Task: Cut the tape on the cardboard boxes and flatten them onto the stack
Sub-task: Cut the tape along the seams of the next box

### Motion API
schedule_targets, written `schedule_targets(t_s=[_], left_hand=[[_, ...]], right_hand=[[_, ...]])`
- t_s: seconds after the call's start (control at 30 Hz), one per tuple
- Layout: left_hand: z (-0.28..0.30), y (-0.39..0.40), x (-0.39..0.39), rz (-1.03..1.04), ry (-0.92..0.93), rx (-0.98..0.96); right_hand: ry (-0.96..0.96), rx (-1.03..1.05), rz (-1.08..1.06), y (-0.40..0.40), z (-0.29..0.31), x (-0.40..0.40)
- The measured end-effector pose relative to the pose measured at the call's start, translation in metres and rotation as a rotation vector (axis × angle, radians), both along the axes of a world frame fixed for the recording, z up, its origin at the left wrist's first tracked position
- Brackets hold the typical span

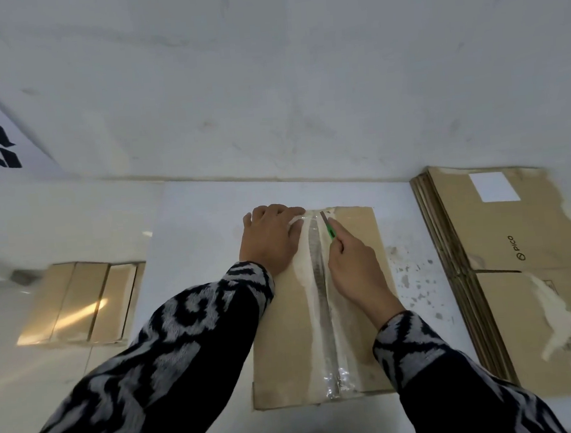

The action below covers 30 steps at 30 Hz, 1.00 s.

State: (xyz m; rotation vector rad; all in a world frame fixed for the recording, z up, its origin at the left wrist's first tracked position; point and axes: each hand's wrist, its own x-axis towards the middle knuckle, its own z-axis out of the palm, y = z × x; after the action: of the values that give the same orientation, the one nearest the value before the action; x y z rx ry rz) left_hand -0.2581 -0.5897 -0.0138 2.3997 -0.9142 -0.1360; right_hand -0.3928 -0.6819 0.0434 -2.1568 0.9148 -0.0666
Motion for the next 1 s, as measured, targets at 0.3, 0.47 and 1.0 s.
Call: schedule_targets(t_s=[0.3,0.47,1.0], left_hand=[[-0.002,-0.001,0.001,0.011,-0.015,0.005],[-0.002,0.0,0.001,0.018,-0.013,-0.009],[-0.003,0.0,0.0,0.028,-0.024,-0.017]], right_hand=[[0.101,-0.06,0.024,0.002,0.002,0.012],[0.131,-0.064,0.036,0.009,0.002,0.014],[0.296,-0.149,0.121,0.014,0.013,0.02]])
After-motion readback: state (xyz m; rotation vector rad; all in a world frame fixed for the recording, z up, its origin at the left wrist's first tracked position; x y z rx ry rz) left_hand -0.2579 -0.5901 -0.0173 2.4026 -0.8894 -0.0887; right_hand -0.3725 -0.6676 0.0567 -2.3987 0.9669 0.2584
